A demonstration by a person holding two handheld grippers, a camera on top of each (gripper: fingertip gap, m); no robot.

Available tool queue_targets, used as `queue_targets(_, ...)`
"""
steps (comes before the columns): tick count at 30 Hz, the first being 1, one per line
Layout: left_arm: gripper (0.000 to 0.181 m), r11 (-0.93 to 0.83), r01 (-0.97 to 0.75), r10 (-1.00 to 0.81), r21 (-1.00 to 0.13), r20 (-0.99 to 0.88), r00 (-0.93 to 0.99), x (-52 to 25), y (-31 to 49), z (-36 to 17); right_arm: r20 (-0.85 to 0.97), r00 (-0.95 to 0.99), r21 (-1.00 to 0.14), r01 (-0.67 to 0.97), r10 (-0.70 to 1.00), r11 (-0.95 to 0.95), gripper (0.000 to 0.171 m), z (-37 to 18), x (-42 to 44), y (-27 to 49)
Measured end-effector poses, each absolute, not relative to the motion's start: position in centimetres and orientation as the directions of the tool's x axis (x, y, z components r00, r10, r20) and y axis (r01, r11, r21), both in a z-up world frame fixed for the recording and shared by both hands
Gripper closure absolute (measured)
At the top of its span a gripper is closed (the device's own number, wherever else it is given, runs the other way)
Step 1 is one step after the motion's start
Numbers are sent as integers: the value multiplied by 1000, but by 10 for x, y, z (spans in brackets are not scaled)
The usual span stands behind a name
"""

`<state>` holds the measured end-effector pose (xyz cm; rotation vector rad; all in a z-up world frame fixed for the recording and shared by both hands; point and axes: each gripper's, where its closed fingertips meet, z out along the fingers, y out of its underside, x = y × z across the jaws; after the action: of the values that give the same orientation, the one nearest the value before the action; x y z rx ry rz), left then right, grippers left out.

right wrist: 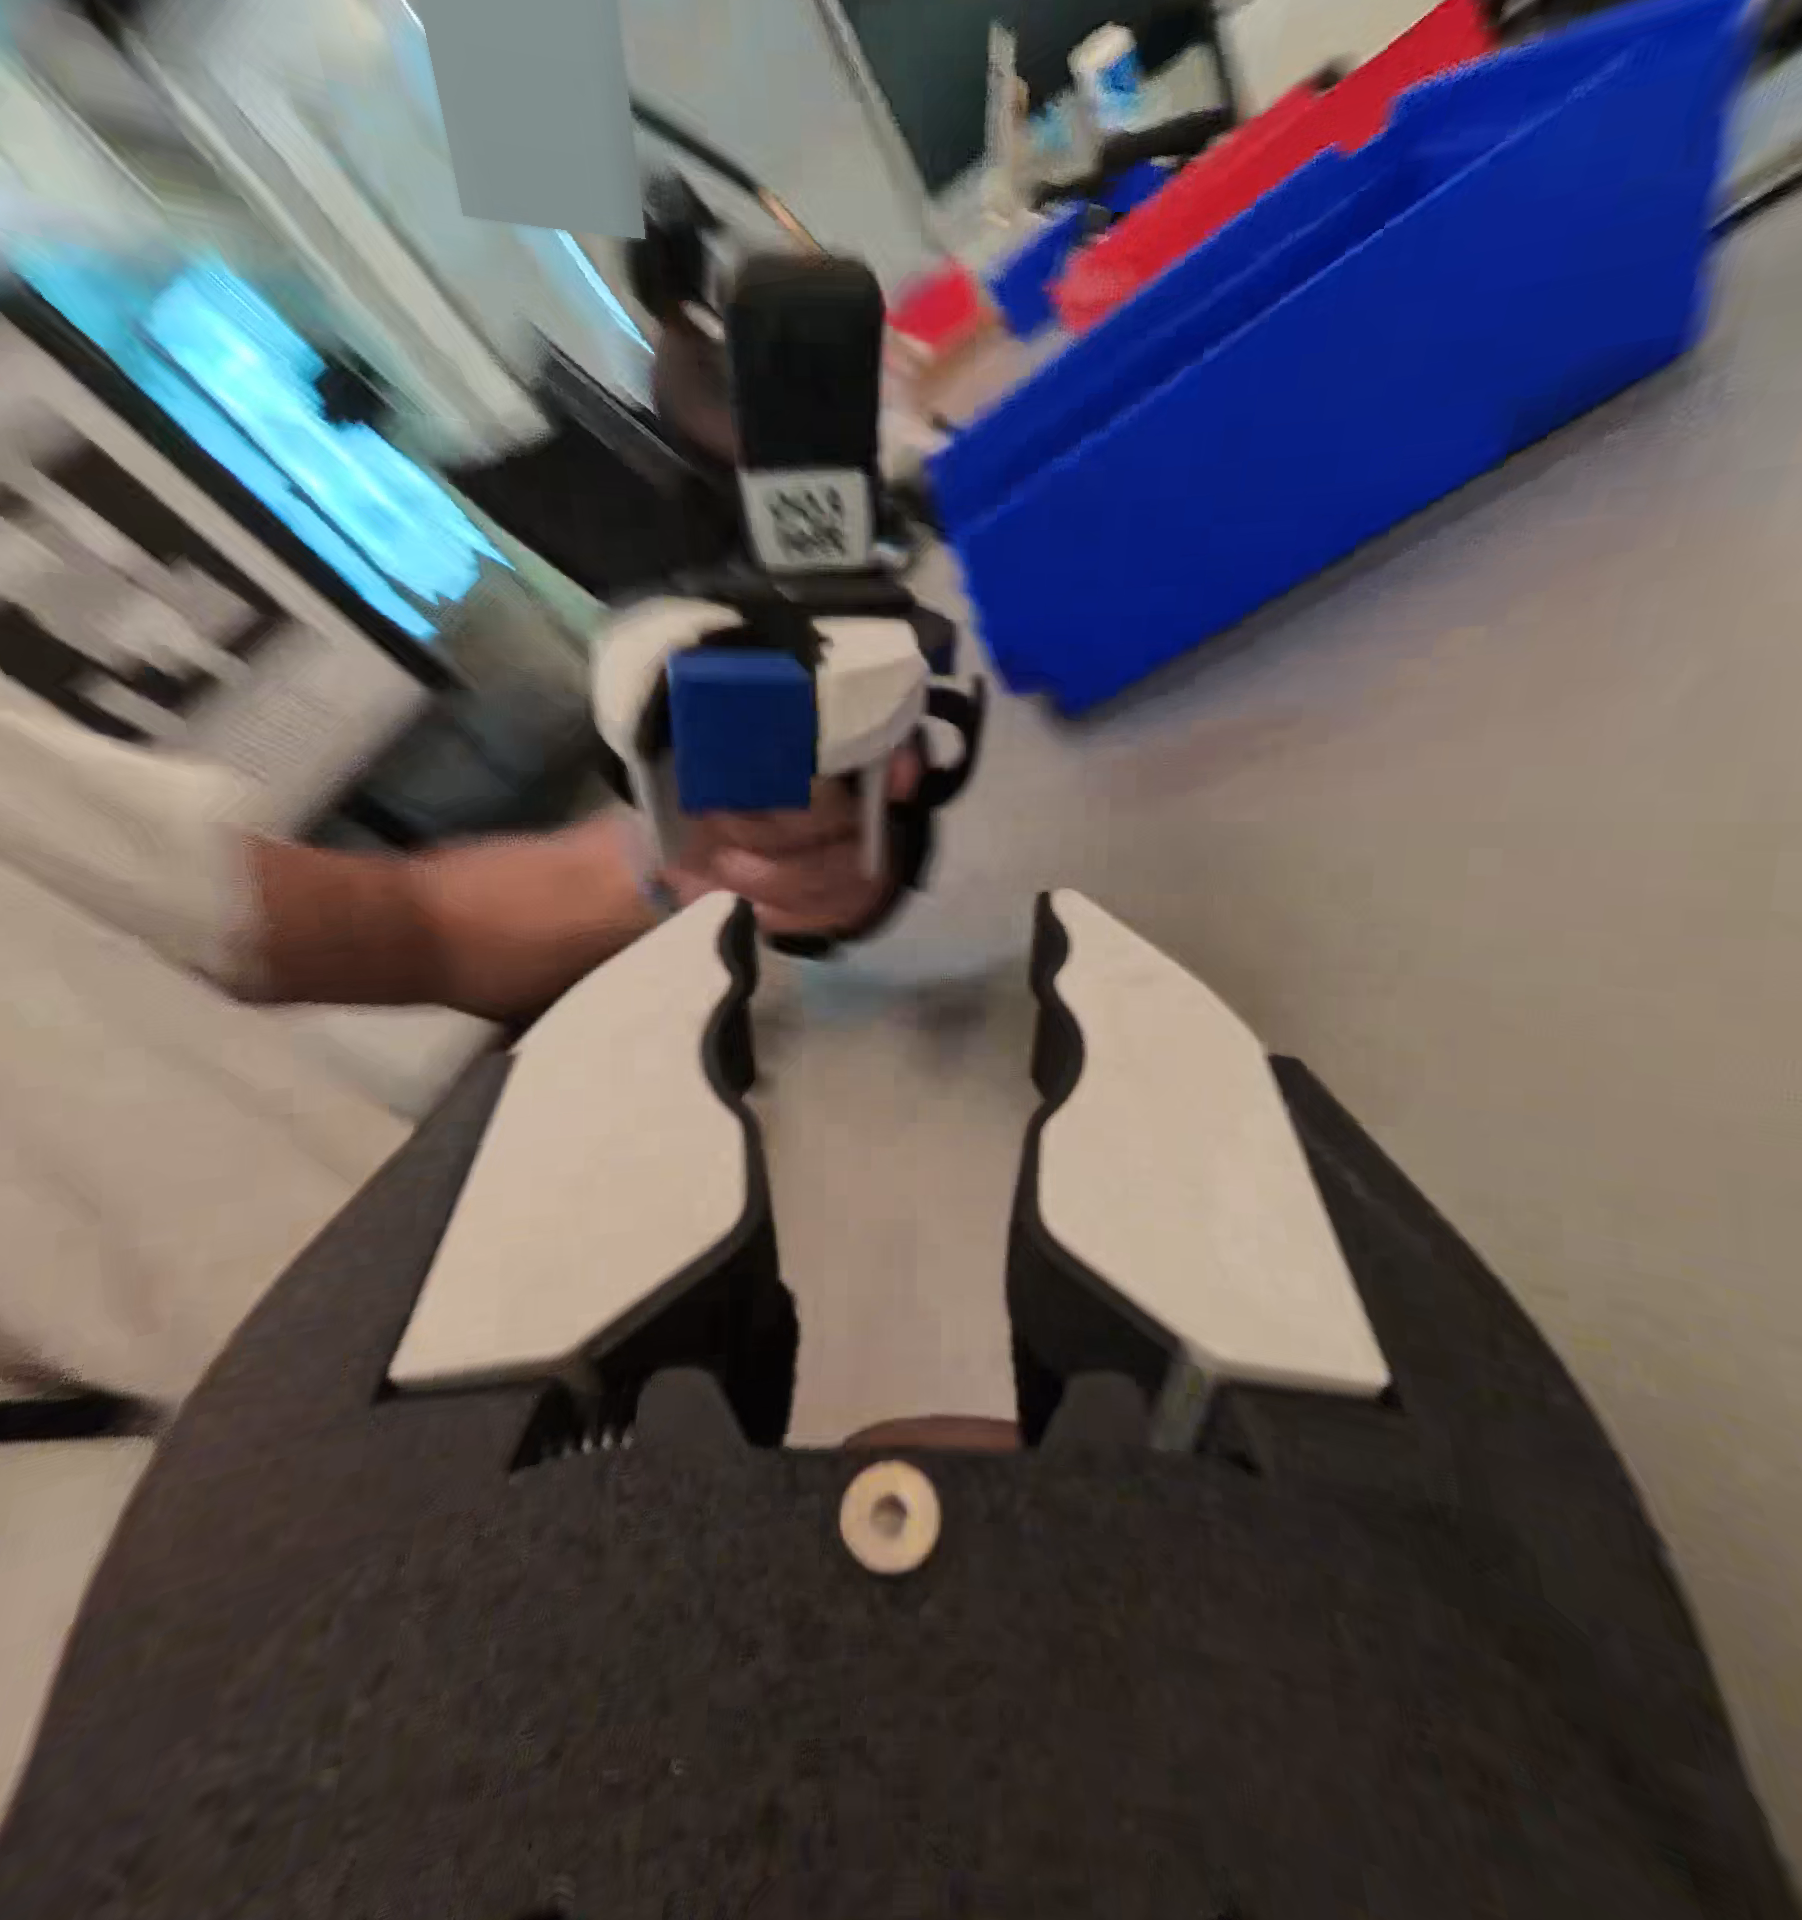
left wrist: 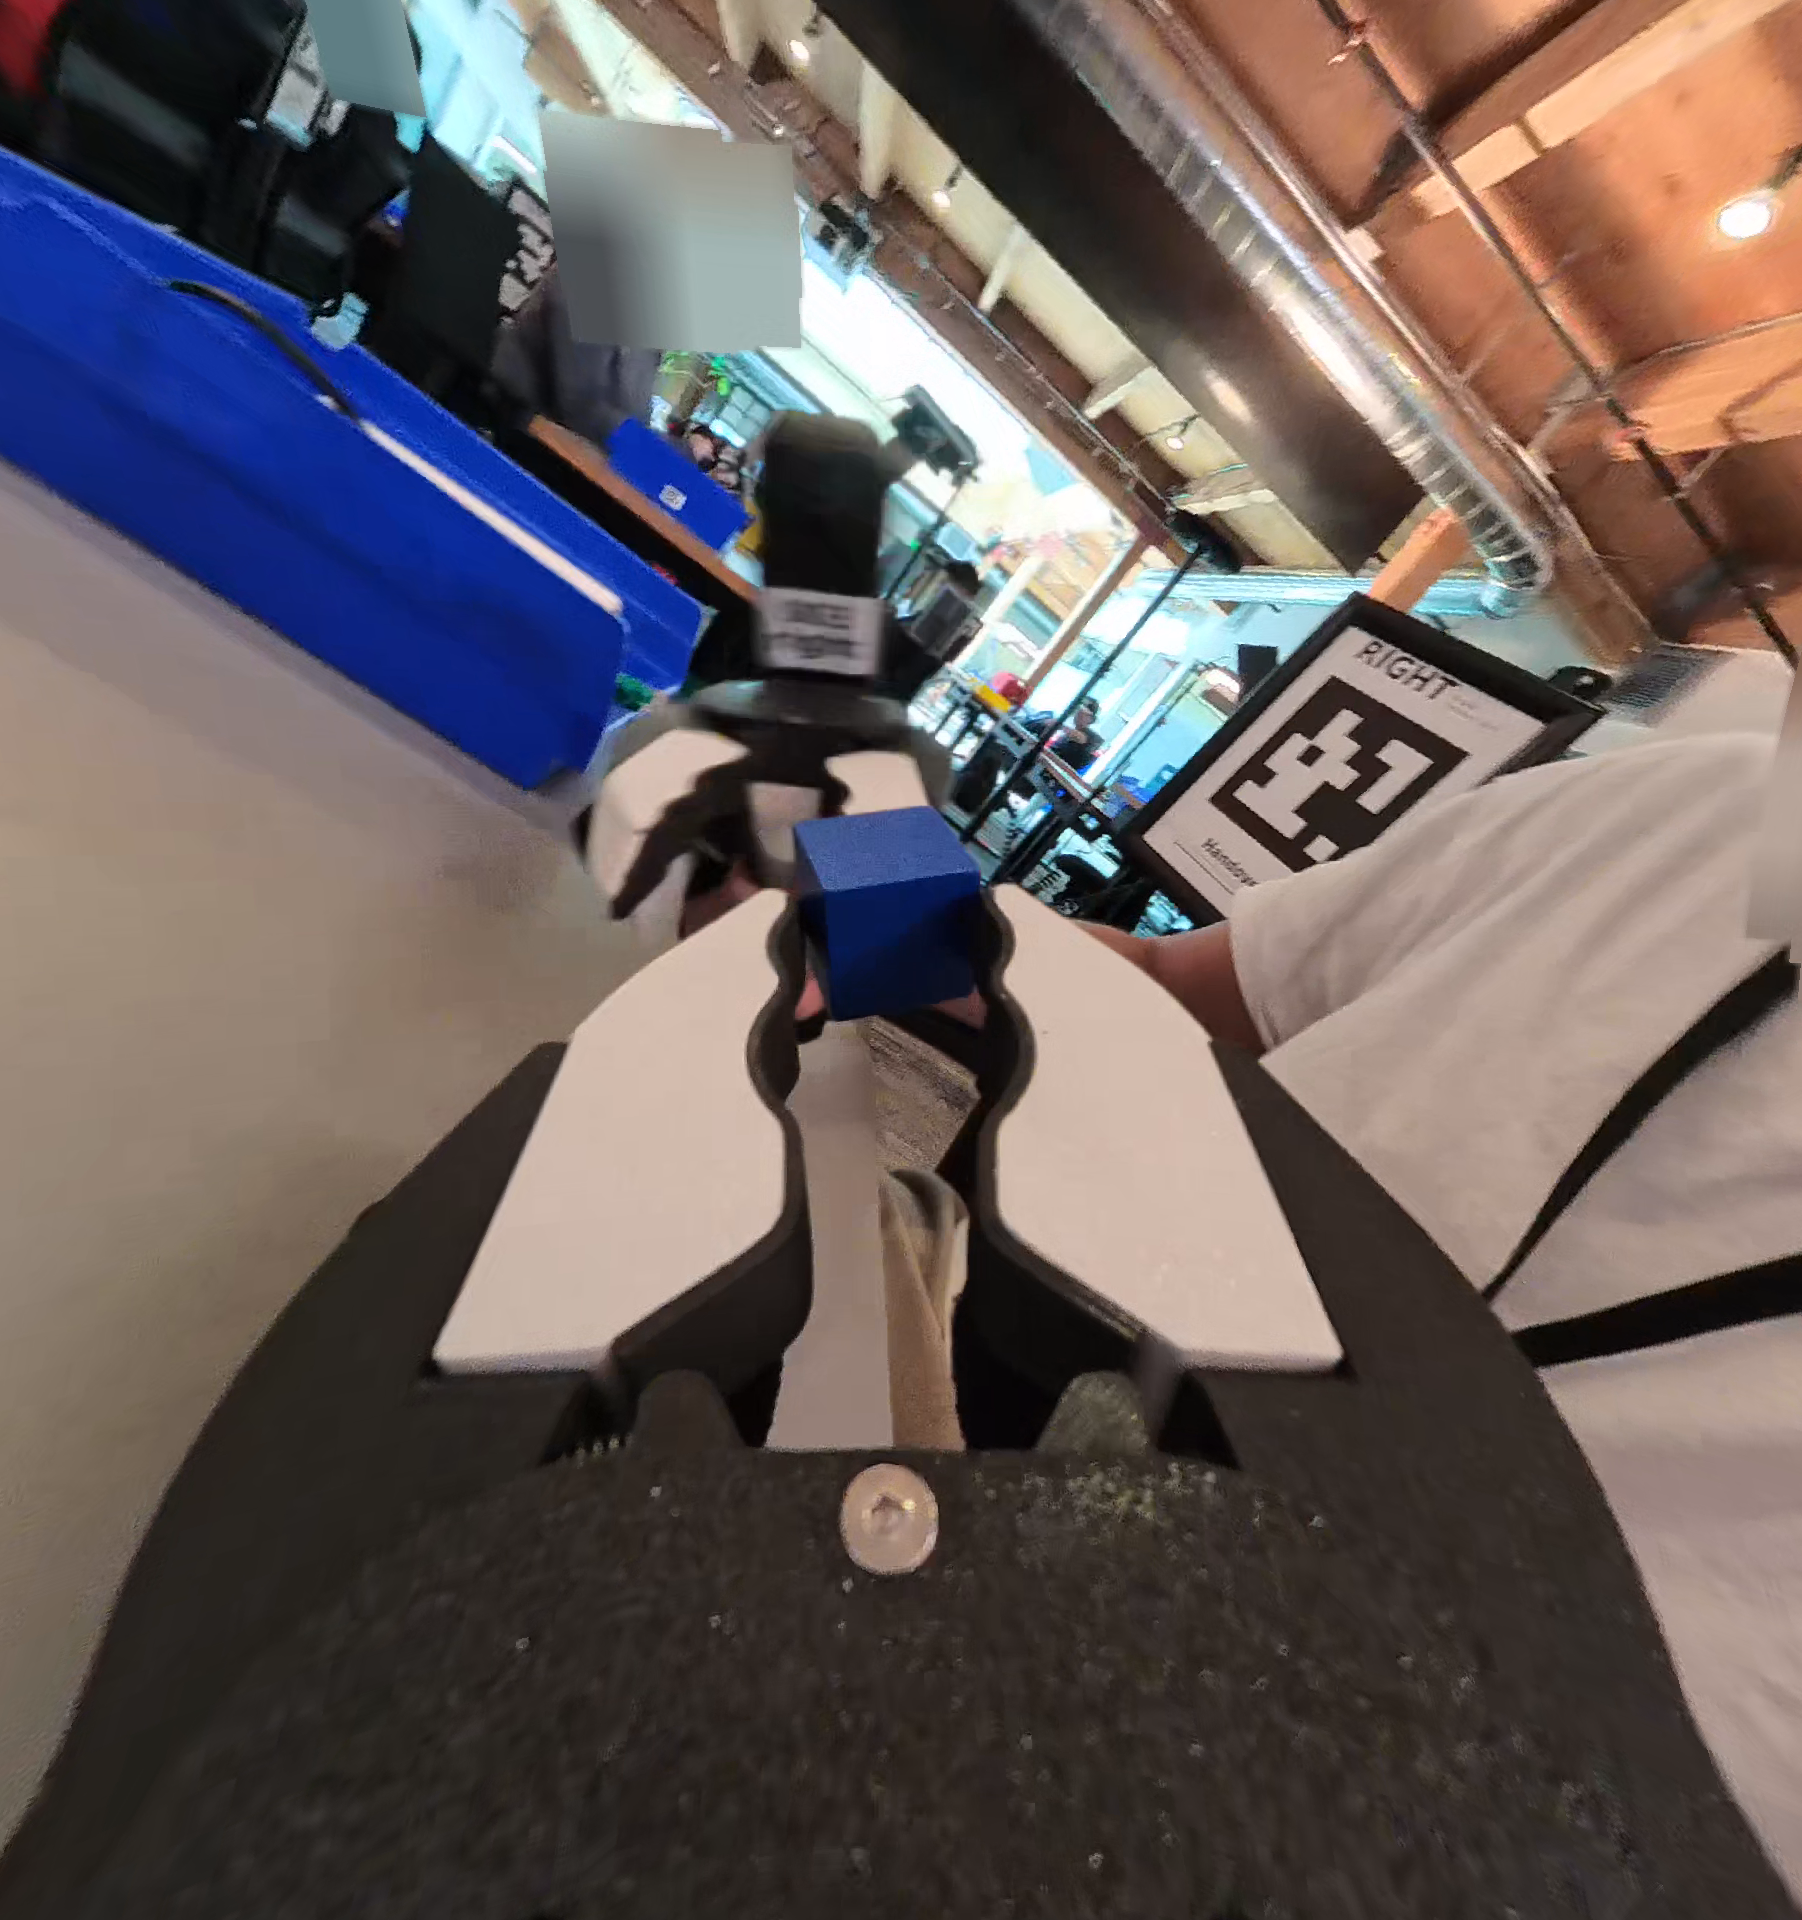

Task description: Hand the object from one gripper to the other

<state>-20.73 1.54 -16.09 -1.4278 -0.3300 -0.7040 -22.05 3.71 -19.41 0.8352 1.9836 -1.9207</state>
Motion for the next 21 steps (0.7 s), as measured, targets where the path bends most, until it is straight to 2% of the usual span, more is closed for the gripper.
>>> queue_targets(2,151,-16,602,-268,-798,584,767,-201,17,-158,-738,-675,-665,730,-14,-155,112,-179,-215,38)
queue_targets(4,151,-35,591,-263,-806,578,773,-196,21,-160,-768,-633,-610,769,-96,-191,116,-174,-213,37)
queue_targets(8,151,-71,600,-255,-797,596,761,-192,29,-169,-711,-699,-682,712,-75,-167,119,-170,-203,25)
queue_targets(15,151,-76,621,-240,-780,619,748,-192,35,-172,-636,-771,-765,625,29,-152,135,-174,-204,22)
queue_targets(18,151,-81,593,-171,-801,597,784,-196,37,-179,-631,-773,-773,619,67,-138,144,-179,-209,25)
queue_targets(21,145,-90,559,-101,-824,566,818,-203,37,-186,-628,-774,-777,615,81,-137,145,-179,-211,29)
